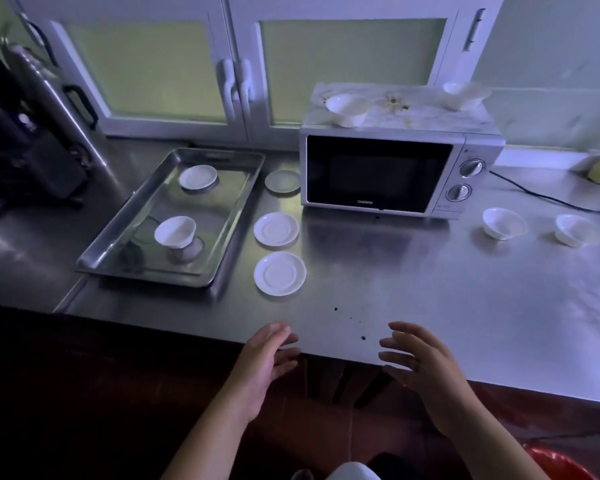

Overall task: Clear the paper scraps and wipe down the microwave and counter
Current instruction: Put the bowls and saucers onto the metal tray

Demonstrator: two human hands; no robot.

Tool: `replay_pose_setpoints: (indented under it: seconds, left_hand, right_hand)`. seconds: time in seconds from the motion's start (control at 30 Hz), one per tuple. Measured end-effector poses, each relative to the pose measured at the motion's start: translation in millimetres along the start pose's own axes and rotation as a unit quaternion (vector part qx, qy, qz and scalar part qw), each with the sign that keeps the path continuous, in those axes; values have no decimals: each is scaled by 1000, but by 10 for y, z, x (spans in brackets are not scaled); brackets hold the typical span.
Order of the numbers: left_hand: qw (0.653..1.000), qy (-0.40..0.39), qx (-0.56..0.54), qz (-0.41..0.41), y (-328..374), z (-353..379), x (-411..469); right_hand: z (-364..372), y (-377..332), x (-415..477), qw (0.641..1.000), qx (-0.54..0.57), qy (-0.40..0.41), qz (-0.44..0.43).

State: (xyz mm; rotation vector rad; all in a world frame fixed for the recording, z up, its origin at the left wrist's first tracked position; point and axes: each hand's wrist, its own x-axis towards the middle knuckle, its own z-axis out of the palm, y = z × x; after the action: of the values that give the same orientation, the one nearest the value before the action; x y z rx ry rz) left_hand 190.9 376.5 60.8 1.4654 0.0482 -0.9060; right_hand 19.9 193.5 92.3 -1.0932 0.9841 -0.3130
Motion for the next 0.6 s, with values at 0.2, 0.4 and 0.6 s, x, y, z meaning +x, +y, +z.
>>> replay_pose_setpoints:
  seconds: [0.2,0.4,0.6]
  left_hand:
    - [998,45,34,-12,146,-306,549]
    - [992,77,85,-53,337,-411,1427]
    - [976,139,97,-138,429,-453,1943]
  right_hand:
    - [292,-142,344,999,-36,8,18]
    - [745,-272,1223,992,-104,-34,56]
    - [1303,-169,2099,969,-214,-92,83]
